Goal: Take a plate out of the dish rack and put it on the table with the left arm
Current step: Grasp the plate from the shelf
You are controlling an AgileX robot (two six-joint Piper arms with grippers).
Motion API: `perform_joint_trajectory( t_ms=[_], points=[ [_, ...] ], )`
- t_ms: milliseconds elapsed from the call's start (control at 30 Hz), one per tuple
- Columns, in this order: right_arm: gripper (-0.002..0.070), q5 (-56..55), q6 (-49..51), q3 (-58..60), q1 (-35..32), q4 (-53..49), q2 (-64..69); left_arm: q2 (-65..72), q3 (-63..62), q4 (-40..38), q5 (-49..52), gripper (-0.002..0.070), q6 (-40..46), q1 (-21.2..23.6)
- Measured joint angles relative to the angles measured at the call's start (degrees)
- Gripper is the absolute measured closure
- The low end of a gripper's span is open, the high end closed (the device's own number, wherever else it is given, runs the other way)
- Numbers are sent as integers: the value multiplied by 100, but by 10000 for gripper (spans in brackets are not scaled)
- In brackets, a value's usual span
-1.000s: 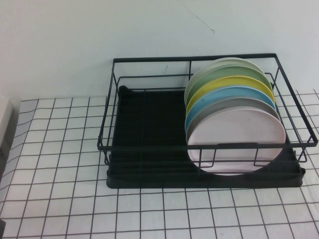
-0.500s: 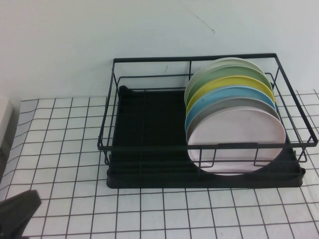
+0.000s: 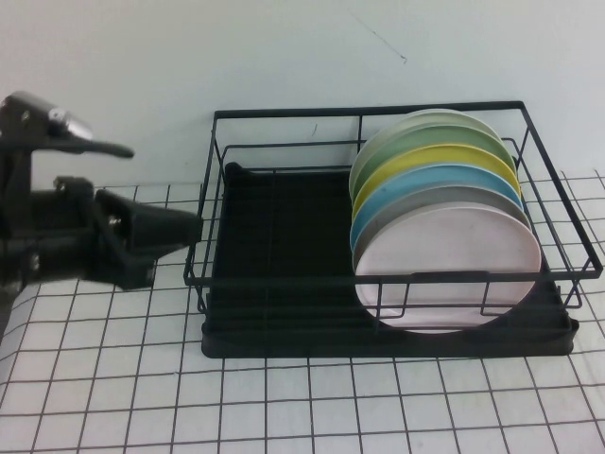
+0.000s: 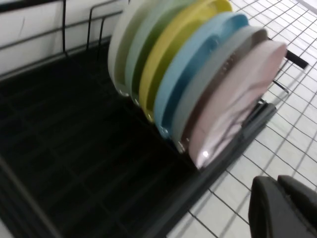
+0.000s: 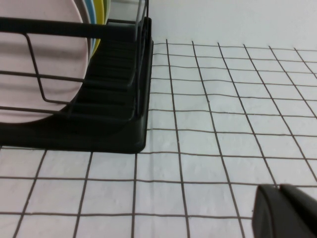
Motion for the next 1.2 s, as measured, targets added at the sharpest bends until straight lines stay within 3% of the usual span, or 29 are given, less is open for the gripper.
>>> perform_joint_trajectory(
  t_ms=[333, 433, 567, 667, 1200],
  points=[
    [678, 0, 0, 0, 0, 0, 0, 2161, -2003, -1, -80, 659, 841, -1365],
    [678, 0, 0, 0, 0, 0, 0, 2674, -2579, 432, -80, 561, 973, -1723],
    [678, 0, 0, 0, 0, 0, 0, 3256, -3231, 779, -25, 357, 1052, -2097],
    [678, 0, 0, 0, 0, 0, 0, 3597, -3578, 897, 19, 304, 1169, -2261],
    [678, 0, 0, 0, 0, 0, 0, 4254, -4078, 936, -77, 342, 1585, -2442]
  ],
)
